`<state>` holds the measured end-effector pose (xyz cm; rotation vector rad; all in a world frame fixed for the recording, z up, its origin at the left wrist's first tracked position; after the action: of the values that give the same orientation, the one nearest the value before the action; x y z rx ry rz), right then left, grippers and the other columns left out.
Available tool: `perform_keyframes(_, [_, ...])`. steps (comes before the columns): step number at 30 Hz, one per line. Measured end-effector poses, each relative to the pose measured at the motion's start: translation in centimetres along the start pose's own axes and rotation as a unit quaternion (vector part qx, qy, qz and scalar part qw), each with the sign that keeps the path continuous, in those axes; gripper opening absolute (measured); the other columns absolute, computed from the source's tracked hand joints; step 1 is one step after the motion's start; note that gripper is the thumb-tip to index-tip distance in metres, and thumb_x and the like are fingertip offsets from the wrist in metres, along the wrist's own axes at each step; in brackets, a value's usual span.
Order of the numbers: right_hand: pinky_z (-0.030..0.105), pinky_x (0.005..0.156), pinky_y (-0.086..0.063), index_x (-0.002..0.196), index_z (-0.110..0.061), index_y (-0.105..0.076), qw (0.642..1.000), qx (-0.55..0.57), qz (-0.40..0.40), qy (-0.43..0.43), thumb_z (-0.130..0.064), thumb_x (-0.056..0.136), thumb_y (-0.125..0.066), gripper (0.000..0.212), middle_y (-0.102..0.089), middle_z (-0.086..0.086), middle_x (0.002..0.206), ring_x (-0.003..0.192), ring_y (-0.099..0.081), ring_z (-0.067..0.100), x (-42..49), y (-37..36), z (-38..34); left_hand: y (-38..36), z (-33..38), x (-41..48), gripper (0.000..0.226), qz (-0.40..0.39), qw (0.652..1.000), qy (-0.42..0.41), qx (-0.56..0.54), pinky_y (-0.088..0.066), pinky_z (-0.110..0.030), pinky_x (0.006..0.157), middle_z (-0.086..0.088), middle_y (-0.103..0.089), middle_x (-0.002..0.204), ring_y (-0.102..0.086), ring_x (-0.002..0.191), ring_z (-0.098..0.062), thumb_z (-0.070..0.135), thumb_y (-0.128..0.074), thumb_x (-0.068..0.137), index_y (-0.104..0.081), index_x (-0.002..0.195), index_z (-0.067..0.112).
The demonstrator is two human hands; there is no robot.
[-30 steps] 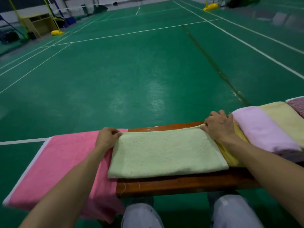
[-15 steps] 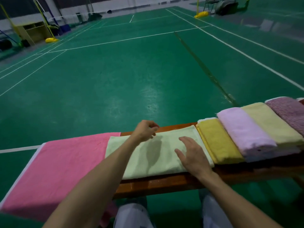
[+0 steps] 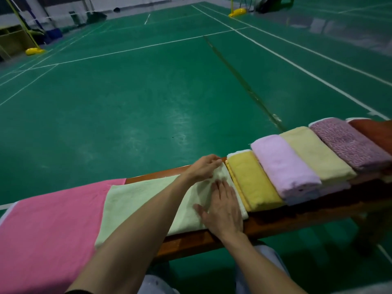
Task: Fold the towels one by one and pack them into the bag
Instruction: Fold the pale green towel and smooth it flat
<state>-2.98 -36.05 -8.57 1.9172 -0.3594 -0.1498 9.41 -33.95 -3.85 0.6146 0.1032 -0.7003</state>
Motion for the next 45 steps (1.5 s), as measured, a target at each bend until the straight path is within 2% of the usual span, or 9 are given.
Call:
perform_keyframes(10, [0.045,0.109,-0.037,0.134,-0.001,-0.054,0.999,0.019,0.043,0.02,-0.069,0.082,-0.034,0.088,-0.058,0.018,0.136,0.128,-0.053,0.032,0.1,0.1,-0.2,-0.2,0.7,2.9,0.037,-0.013,0.998,0.032,0.047,-0.05,-0.033,0.069,-0.01,-0.056,0.12,-0.056,0.099,-0.023,0.041,-0.05,0.097,-0.055,0.119,0.012])
perform_keyframes(14, [0.042,0.114,-0.03,0.14,-0.002,-0.048,0.998,0.021,0.055,0.03,-0.069,0.083,-0.033,0.09,-0.052,0.016,0.143,0.134,-0.047,0.03,0.0,0.1,-0.4,-0.5,0.9,3.3,0.034,-0.031,0.998,0.037,0.036,-0.048,-0.032,0.07,-0.014,-0.058,0.121,-0.055,0.097,-0.023,0.039,-0.051,0.097,-0.054,0.118,0.012])
perform_keyframes(20, [0.037,0.117,-0.018,0.145,-0.005,-0.043,0.995,0.049,0.059,0.056,-0.067,0.085,-0.039,0.086,-0.046,0.014,0.148,0.14,-0.04,0.029,-0.1,0.1,-0.3,-1.0,1.6,3.3,0.046,-0.075,0.994,0.056,0.053,-0.04,-0.041,0.105,-0.009,-0.049,0.139,-0.047,0.125,-0.025,0.037,-0.046,0.099,-0.05,0.132,0.005])
perform_keyframes(24, [0.037,0.106,-0.042,0.131,-0.008,-0.056,0.984,0.135,0.087,0.075,-0.054,0.086,-0.063,0.065,-0.059,0.012,0.132,0.124,-0.055,0.028,-0.4,1.0,-0.1,-1.0,1.6,3.0,0.038,-0.079,0.992,0.06,0.084,-0.045,-0.037,0.09,-0.01,-0.056,0.126,-0.054,0.112,-0.024,0.033,-0.049,0.099,-0.055,0.125,0.007])
perform_keyframes(28, [0.028,0.093,-0.047,0.116,-0.008,-0.065,0.931,0.329,0.154,0.041,-0.042,0.089,-0.052,0.045,-0.064,0.008,0.117,0.109,-0.059,0.022,-1.3,3.3,1.3,-0.7,1.2,2.8,0.03,-0.033,0.994,0.05,0.093,-0.05,-0.03,0.075,-0.007,-0.064,0.104,-0.059,0.086,-0.017,0.027,-0.063,0.092,-0.06,0.115,0.01])
perform_keyframes(32, [0.018,0.076,-0.051,0.113,-0.021,-0.06,0.87,0.447,0.206,-0.042,-0.017,0.088,-0.064,0.025,-0.058,0.001,0.114,0.092,-0.061,0.019,-2.3,4.6,3.1,0.2,1.4,1.8,0.025,0.051,0.994,0.031,0.088,-0.047,-0.029,0.07,-0.001,-0.062,0.087,-0.057,0.077,-0.014,0.033,-0.07,0.087,-0.065,0.1,0.013])
perform_keyframes(36, [0.047,0.075,-0.058,0.112,-0.055,-0.043,0.795,0.558,0.169,-0.166,-0.04,0.081,-0.061,0.04,-0.05,-0.022,0.121,0.097,-0.065,0.034,-3.5,3.3,4.0,1.5,1.6,0.6,0.018,0.091,0.992,0.038,0.077,-0.044,-0.027,0.062,-0.006,-0.061,0.088,-0.056,0.076,-0.017,0.02,-0.07,0.084,-0.064,0.099,0.013])
perform_keyframes(41, [0.031,0.055,-0.055,0.136,-0.025,-0.033,0.709,0.661,0.122,-0.214,-0.013,0.097,-0.056,0.047,-0.042,-0.007,0.137,0.076,-0.071,0.027,-4.3,3.3,3.4,2.6,1.5,-0.8,0.028,0.085,0.993,0.052,0.059,-0.04,-0.022,0.052,-0.005,-0.057,0.081,-0.054,0.067,-0.015,-0.002,-0.062,0.081,-0.063,0.106,0.008])
perform_keyframes(45, [0.03,0.055,-0.055,0.137,-0.025,-0.033,0.671,0.693,0.109,-0.242,-0.013,0.098,-0.055,0.046,-0.041,-0.005,0.139,0.07,-0.071,0.023,-4.5,3.8,3.0,3.1,1.3,-1.6,0.032,0.055,0.996,0.066,0.035,-0.051,-0.033,0.068,-0.01,-0.057,0.09,-0.056,0.076,-0.02,-0.012,-0.061,0.079,-0.061,0.105,0.006])
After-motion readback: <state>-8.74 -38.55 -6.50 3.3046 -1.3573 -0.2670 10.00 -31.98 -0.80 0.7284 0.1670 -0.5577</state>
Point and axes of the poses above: each hand's wrist, its own x-axis towards the middle knuckle, its own y-axis out of the back of the hand, z = x × y, the point moved 6 cm from there along x, towards the middle knuckle
